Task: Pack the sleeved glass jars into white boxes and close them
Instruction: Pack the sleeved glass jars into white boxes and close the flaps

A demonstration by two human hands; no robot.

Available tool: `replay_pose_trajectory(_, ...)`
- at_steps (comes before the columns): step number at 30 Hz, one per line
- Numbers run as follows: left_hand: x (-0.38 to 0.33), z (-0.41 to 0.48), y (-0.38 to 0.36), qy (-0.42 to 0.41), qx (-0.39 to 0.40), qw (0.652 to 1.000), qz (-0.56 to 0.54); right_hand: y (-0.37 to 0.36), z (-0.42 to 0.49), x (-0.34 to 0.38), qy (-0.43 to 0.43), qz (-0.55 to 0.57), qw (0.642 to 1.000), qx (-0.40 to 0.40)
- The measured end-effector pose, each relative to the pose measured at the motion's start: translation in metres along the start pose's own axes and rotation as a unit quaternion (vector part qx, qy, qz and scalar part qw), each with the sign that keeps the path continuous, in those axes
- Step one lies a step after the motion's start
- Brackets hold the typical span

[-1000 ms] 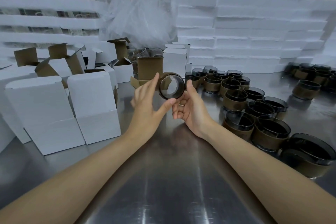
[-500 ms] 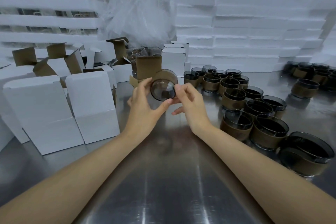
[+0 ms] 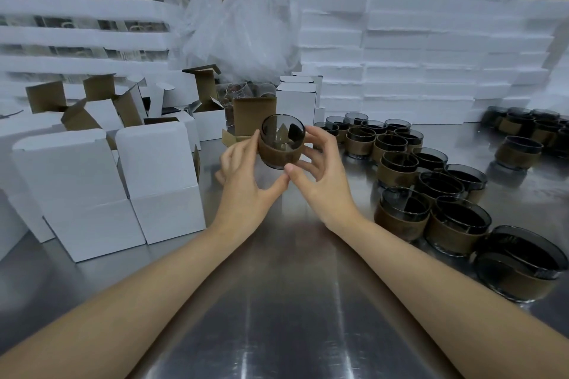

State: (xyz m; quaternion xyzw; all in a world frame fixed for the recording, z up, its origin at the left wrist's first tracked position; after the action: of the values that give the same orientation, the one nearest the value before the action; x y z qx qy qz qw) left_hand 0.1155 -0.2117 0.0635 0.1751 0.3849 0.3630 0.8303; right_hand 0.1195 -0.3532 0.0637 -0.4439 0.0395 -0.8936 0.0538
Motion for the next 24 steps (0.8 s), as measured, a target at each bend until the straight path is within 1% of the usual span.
replay_pose_trajectory(3, -0.004, -0.001, 0.001, -0.015, -0.009, 1.0, -0.003, 0.0, 0.001, 0.004, 0.031, -0.017, 0.999, -0.005)
replay_pose_trajectory(6, -0.002, 0.0, 0.0, -0.007, -0.009, 1.0, -0.023, 0.0, 0.001, 0.008, 0.058, -0.025, 0.998, -0.009)
replay_pose_trajectory(9, 0.002, 0.001, -0.001, 0.005, -0.003, 0.999, -0.039, -0.002, 0.0, 0.009, 0.079, -0.041, 0.996, 0.005)
replay_pose_trajectory(15, 0.006, 0.002, 0.001, 0.019, 0.001, 0.998, -0.057, -0.007, -0.002, 0.009, 0.077, -0.059, 0.995, 0.036)
replay_pose_trajectory(19, 0.006, 0.002, -0.002, 0.025, 0.022, 0.998, -0.053, -0.01, -0.003, 0.014, 0.079, -0.112, 0.989, 0.053)
replay_pose_trajectory(22, 0.016, 0.002, -0.006, 0.059, 0.053, 0.996, -0.03, -0.007, -0.002, 0.014, 0.065, -0.126, 0.989, 0.034)
replay_pose_trajectory(24, 0.016, 0.004, -0.004, 0.037, 0.043, 0.998, 0.039, -0.005, -0.002, 0.011, 0.046, -0.109, 0.993, 0.021)
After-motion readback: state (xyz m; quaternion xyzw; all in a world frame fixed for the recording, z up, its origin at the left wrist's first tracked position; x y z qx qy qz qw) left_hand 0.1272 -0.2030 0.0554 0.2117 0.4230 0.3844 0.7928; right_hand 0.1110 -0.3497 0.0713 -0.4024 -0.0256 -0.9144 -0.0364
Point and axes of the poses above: each hand's wrist, its own z-axis towards the middle knuckle, its own y-axis out of the back of the hand, x = y × z, the point moved 8 cm from there along z, towards the middle knuckle, and after that the axes turned 12 degrees about z, right-handed, at the moved point
